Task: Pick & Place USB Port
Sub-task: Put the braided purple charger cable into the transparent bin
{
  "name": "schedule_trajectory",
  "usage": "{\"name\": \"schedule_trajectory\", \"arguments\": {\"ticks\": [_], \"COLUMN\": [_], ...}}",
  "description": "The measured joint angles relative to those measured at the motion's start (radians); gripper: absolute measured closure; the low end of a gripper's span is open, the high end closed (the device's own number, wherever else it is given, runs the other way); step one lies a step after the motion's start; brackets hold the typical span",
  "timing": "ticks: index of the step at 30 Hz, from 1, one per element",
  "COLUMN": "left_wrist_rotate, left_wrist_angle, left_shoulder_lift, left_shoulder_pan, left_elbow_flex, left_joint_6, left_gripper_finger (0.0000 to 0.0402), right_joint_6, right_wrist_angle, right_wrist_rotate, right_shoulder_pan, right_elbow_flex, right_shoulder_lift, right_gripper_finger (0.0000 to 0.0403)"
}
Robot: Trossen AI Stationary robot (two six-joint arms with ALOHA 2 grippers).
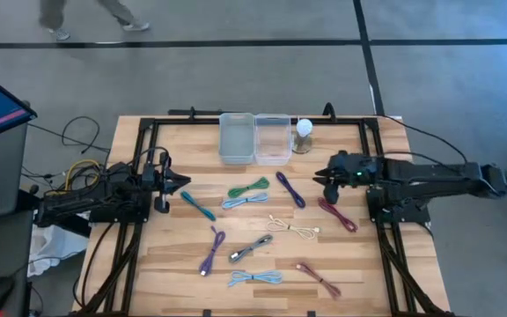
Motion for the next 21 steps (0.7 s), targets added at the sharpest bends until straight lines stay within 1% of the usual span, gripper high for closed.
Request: {"name": "schedule_trajectory", "arguments": {"ticks": [2, 6, 9, 15, 21], "left_wrist_rotate": [0.000, 0.000, 0.000, 0.000, 0.000], "left_wrist_angle": [0.000, 0.000, 0.000, 0.000, 0.000], "left_shoulder_lift": [0.000, 0.001, 0.006, 0.045, 0.107], "left_shoulder_pan": [0.000, 0.000, 0.000, 0.000, 0.000], "left_elbow_flex": [0.000, 0.000, 0.000, 0.000, 0.000], "left_joint_6": [0.000, 0.000, 0.000, 0.000, 0.000], "left_gripper_finger": [0.0374, 0.0374, 0.0374, 0.0374, 0.0374], "right_joint_6": [-0.010, -0.019, -0.021, -0.001, 0.065], "right_wrist_angle": [-0.005, -0.029, -0.038, 0.009, 0.093], "right_wrist_rotate": [0.045, 0.178, 0.219, 0.218, 0.135], "right_shoulder_pan": [0.031, 0.083, 0.095, 0.094, 0.094], "right_elbow_flex": [0.049, 0.115, 0.135, 0.135, 0.135], "right_shoulder_lift": [0.077, 0.230, 0.328, 0.483, 0.558], "right_gripper_finger": [0.0303, 0.0303, 0.0303, 0.0303, 0.0297]}}
